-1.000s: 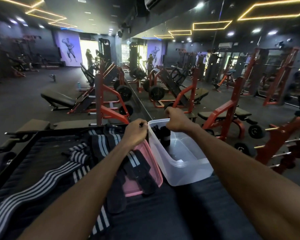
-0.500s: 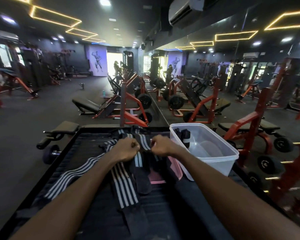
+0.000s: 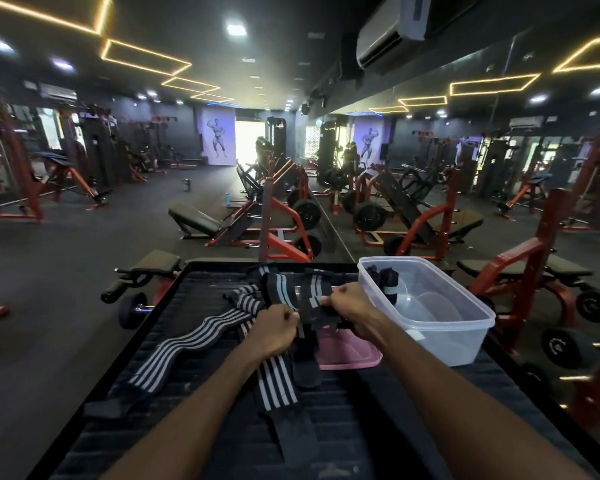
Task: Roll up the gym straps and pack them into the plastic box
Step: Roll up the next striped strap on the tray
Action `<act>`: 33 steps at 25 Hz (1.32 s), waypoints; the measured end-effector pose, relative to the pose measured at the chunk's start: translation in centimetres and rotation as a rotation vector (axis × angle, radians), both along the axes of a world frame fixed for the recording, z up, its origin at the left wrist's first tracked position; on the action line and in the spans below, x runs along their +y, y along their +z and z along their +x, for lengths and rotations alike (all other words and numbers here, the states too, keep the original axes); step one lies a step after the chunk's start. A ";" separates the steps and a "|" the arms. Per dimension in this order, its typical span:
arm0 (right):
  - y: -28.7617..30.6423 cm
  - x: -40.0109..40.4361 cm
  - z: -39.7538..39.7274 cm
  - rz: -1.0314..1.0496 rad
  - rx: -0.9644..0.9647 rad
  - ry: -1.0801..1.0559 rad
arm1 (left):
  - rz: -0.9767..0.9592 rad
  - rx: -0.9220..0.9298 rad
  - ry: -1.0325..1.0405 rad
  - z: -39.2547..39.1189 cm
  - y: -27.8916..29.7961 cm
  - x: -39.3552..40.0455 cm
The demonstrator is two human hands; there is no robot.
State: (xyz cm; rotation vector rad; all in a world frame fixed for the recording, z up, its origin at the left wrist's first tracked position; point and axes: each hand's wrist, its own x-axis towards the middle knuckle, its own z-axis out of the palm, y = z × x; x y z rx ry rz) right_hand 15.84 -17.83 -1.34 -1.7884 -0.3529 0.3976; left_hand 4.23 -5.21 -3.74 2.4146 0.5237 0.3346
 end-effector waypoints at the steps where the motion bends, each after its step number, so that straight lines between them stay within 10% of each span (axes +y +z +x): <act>1: 0.5 -0.1 -0.3 0.060 0.064 0.012 | -0.020 -0.004 0.041 0.1 0.1 -0.2; 7: 0.5 -3.1 -1.9 0.091 0.249 0.024 | -0.184 0.100 0.216 1.8 -0.8 -0.7; 20: -0.6 -4.0 -2.0 0.136 0.462 0.026 | -0.382 -0.282 0.311 1.6 0.9 -1.1; 33: -0.9 -3.8 -6.1 0.127 0.406 0.145 | -0.607 0.093 0.122 -4.8 3.3 -2.8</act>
